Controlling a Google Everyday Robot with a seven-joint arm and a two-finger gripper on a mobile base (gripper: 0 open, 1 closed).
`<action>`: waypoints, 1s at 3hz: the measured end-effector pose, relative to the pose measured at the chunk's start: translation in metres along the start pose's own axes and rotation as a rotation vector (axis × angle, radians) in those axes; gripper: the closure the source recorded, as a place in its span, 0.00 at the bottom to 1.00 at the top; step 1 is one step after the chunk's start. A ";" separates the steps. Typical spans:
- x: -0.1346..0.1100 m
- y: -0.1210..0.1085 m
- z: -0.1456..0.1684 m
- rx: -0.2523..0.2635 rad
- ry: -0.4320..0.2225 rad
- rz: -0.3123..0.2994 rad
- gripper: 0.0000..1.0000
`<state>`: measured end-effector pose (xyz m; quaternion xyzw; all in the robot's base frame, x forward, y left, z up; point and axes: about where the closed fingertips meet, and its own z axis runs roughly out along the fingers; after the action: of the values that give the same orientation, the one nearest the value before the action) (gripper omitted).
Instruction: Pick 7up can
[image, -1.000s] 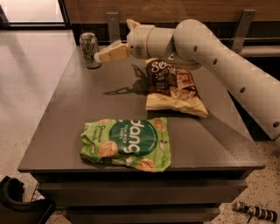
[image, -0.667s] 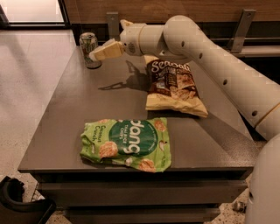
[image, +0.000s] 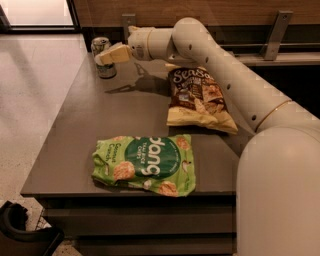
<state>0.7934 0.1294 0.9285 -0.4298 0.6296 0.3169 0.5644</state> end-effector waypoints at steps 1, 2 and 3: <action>0.009 0.002 0.023 -0.018 -0.014 0.032 0.00; 0.020 0.009 0.045 -0.040 -0.019 0.060 0.00; 0.028 0.014 0.059 -0.048 -0.032 0.081 0.22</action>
Offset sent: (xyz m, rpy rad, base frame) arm 0.0179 0.0592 -0.0460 0.0643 0.0827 0.0455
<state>0.8066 0.1826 0.8897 -0.4122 0.6294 0.3613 0.5508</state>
